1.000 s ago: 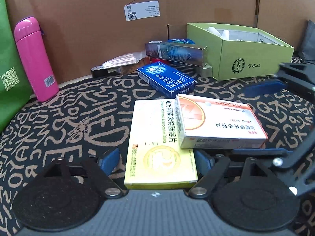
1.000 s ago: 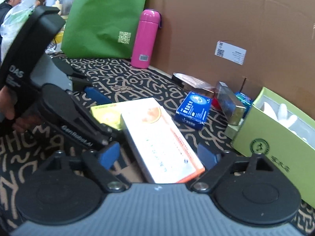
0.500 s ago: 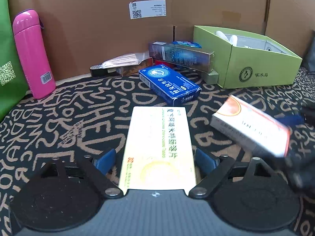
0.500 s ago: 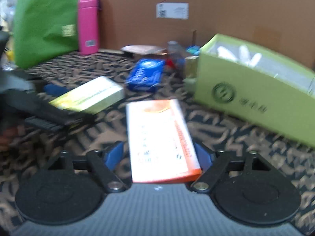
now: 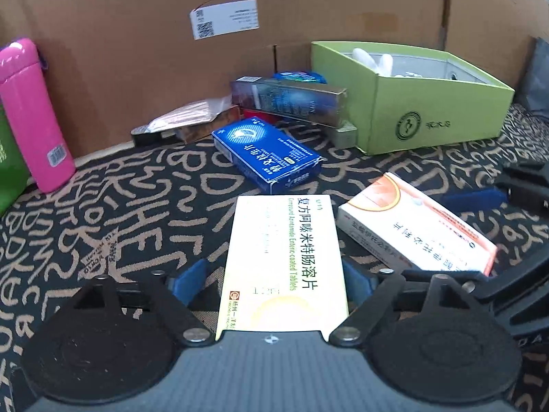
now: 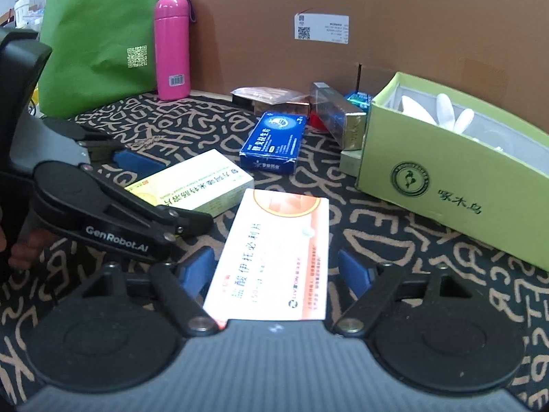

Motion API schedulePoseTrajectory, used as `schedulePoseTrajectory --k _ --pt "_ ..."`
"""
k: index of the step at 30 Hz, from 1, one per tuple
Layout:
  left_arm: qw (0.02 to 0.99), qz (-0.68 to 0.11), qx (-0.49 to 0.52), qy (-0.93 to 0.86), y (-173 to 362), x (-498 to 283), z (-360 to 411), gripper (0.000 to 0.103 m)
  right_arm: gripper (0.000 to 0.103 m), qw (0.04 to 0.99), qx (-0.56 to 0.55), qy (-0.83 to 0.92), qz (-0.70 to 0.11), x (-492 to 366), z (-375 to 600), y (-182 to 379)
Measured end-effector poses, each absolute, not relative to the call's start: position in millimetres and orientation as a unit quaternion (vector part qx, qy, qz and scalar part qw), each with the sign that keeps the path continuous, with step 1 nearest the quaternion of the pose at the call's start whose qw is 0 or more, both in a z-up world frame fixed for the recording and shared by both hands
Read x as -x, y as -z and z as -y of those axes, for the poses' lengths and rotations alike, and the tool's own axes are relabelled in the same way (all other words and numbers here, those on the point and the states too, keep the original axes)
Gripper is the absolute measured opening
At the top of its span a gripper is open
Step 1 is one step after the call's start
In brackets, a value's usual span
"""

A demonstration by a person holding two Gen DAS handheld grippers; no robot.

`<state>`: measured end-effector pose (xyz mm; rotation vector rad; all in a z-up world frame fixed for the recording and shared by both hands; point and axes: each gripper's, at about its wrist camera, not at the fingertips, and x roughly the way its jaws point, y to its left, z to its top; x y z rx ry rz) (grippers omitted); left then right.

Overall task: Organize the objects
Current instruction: 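Carry the yellow and white-orange boxes into the lime-green box and open both tools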

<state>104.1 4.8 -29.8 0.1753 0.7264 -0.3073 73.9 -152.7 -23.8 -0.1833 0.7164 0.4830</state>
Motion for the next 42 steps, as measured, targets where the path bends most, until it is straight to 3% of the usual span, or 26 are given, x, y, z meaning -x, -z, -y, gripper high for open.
schedulePoseTrajectory --k 4,6,7,14,26,35,42 --pt "0.921 -0.352 -0.079 0.15 30.9 -105.3 -3.0 0.087 0.069 0.903 0.074 -0.231 -0.354 -78.2 152.4 31.5" --pt "0.919 -0.349 -0.074 0.167 29.1 -104.0 -1.5 0.069 0.068 0.906 0.072 -0.231 -0.349 -77.1 153.8 31.8" --pt "0.918 -0.351 -0.077 0.17 27.5 -103.0 0.8 0.069 0.068 0.906 0.071 -0.23 -0.349 -76.2 154.3 31.5" --pt "0.911 -0.355 -0.04 0.206 15.0 -95.7 10.8 0.068 0.068 0.912 0.059 -0.218 -0.342 -62.4 173.0 23.1" --pt "0.922 -0.262 -0.04 0.284 -54.6 -103.1 65.0 0.068 0.068 0.952 0.036 -0.149 -0.265 -43.1 243.5 -33.1" --pt "0.925 -0.254 -0.005 0.284 -84.9 -169.2 112.1 0.068 0.068 0.975 0.037 -0.077 -0.207 -86.0 290.0 -68.4" --pt "0.924 -0.293 0.017 0.244 -68.8 -235.1 138.4 0.069 0.068 0.976 0.03 -0.027 -0.215 -153.4 322.0 -60.5"
